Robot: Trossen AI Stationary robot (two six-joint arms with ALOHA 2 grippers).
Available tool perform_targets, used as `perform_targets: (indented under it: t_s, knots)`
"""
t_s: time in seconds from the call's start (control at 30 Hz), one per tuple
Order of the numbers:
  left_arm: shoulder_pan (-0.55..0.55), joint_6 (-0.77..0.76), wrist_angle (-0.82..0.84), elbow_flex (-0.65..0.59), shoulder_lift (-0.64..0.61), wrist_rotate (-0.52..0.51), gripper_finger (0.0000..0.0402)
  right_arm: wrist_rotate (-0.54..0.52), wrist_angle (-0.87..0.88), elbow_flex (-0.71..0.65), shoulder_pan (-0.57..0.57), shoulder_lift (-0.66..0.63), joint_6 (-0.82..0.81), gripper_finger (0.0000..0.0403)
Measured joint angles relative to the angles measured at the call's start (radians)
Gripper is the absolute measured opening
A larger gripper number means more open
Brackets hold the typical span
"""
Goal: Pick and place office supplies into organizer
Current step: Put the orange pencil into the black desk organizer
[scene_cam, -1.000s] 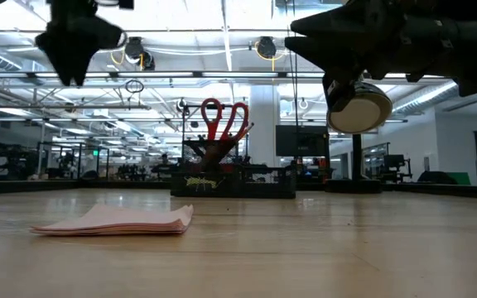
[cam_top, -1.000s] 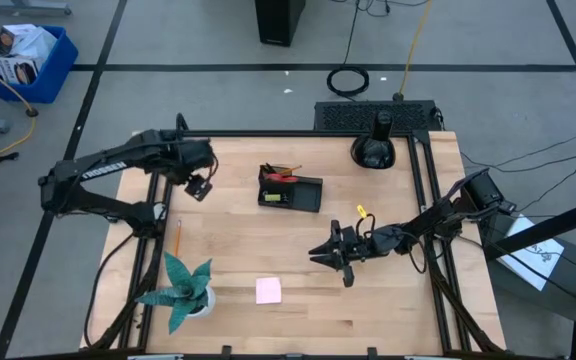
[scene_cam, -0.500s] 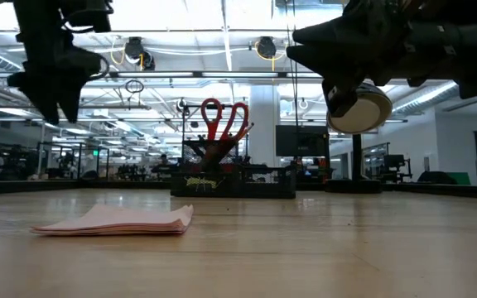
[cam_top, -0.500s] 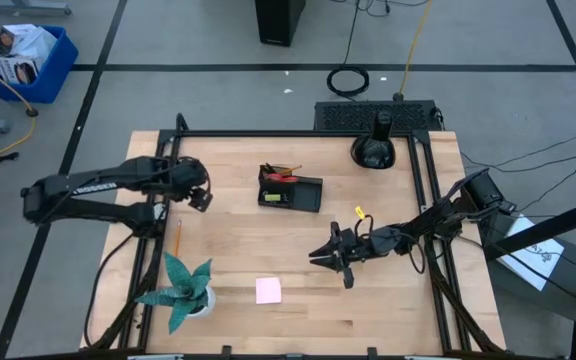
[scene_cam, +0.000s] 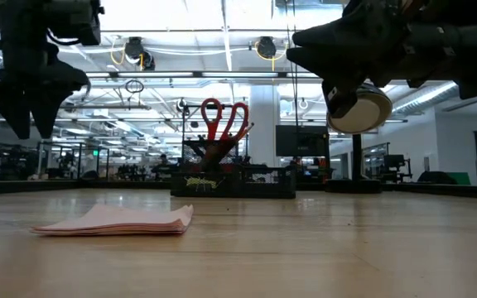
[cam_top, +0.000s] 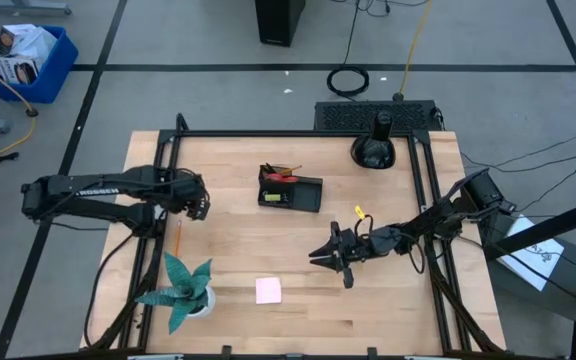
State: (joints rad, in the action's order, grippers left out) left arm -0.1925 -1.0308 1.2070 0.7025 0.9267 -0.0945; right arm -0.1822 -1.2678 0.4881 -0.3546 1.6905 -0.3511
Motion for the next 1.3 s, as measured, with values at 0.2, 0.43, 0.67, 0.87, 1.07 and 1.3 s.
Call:
perform_targets:
  t_s: [0.2, 0.43, 0.67, 0.87, 1.07, 1.3]
  knots:
    - [-0.031, 0.013, -0.036, 0.0, 0.005, -0.052, 0.0202, -0.001, -0.005, 0.0, 0.015, 0.0, 0.005, 0.0073]
    - [-0.056, 0.023, -0.057, 0.0, 0.011, -0.06, 0.0187, -0.001, -0.006, 0.0, 0.02, 0.0, 0.024, 0.0073]
    - [-0.044, -0.031, -0.06, 0.0, 0.008, -0.012, 0.0184, 0.0, -0.005, 0.0, 0.02, 0.0, 0.024, 0.0073]
    - [-0.035, -0.288, -0.181, 0.0, 0.008, 0.007, 0.0184, 0.0, -0.006, 0.0, 0.02, 0.0, 0.024, 0.0073]
    - [-0.028, -0.244, -0.394, 0.0, 0.009, 0.032, 0.0184, 0.0, -0.006, 0.0, 0.02, 0.0, 0.024, 0.0073]
    - [-0.031, -0.261, -0.461, 0.004, 0.009, 0.008, 0.0184, 0.001, -0.006, 0.0, 0.02, 0.0, 0.024, 0.0073]
